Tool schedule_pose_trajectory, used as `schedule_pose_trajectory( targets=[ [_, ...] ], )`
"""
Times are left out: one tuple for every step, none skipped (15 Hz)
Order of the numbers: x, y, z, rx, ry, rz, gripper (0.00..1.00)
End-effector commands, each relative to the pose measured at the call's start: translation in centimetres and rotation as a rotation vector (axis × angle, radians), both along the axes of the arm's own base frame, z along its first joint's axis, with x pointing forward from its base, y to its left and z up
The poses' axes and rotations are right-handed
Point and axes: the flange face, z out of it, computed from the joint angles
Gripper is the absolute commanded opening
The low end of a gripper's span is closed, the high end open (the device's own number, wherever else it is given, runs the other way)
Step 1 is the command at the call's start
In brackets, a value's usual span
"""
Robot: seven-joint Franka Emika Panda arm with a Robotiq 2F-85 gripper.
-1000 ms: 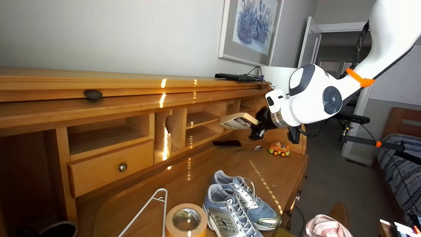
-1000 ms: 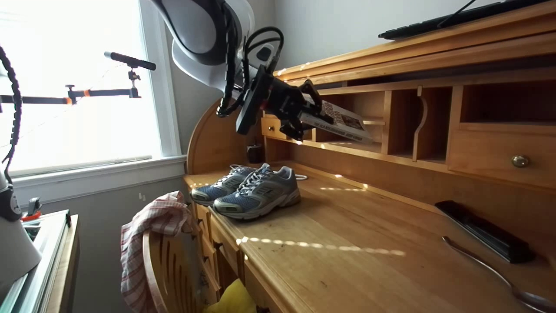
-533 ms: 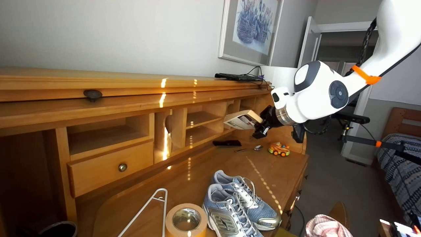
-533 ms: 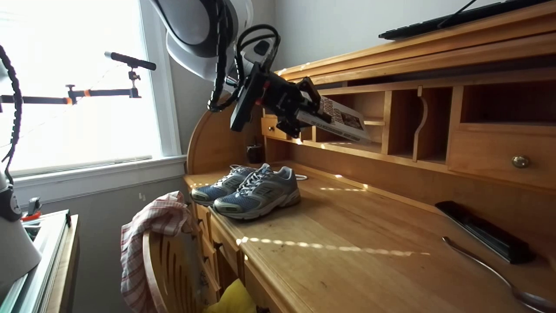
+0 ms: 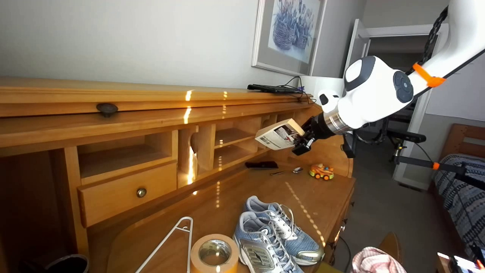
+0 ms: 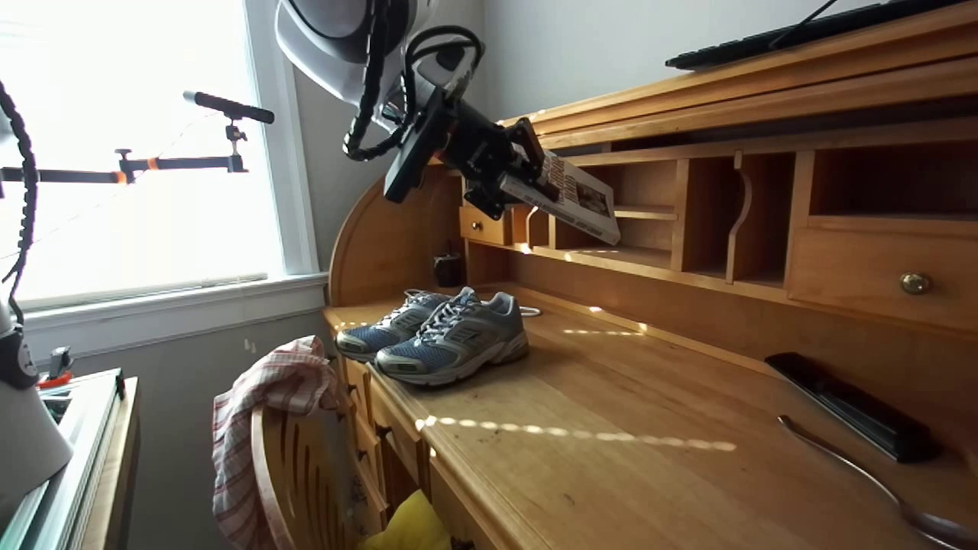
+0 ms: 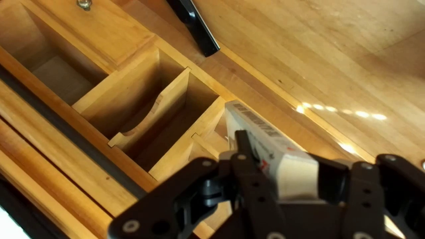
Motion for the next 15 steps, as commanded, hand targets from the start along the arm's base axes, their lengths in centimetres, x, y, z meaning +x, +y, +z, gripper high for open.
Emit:
schedule_pose_trajectory(
  targets=[
    [-0.4, -0.4, 0.0, 0.015, 0.012, -0.006, 0.22],
    [-0.7, -0.9, -0.1, 0.026, 0.022, -0.014, 0.22],
    [-0.9, -1.3, -0.1, 0.032, 0.028, -0.021, 0.22],
    [-1.0, -1.5, -0.2, 0.035, 0.03, -0.024, 0.22],
    [-1.0, -1.5, -0.2, 0.035, 0.03, -0.024, 0.22],
    [-1.0, -1.5, -0.2, 0.036, 0.03, -0.023, 0.22],
    [-1.0, -1.4, -0.2, 0.036, 0.03, -0.023, 0.22],
    [-1.0, -1.4, -0.2, 0.036, 0.03, -0.023, 0.22],
    [-1.0, -1.4, -0.2, 0.036, 0.031, -0.023, 0.22],
    [-1.0, -1.4, -0.2, 0.036, 0.031, -0.023, 0.22],
    [-0.8, -1.7, -0.1, 0.045, 0.022, -0.039, 0.06],
    [-0.6, -2.2, 0.1, 0.059, 0.014, -0.057, 0.06],
    [-0.5, -2.5, 0.4, 0.074, 0.01, -0.069, 0.06],
    [-0.3, -2.8, 0.6, 0.086, 0.007, -0.076, 0.06],
    [-0.2, -2.9, 1.0, 0.09, -0.006, -0.086, 0.06]
  ],
)
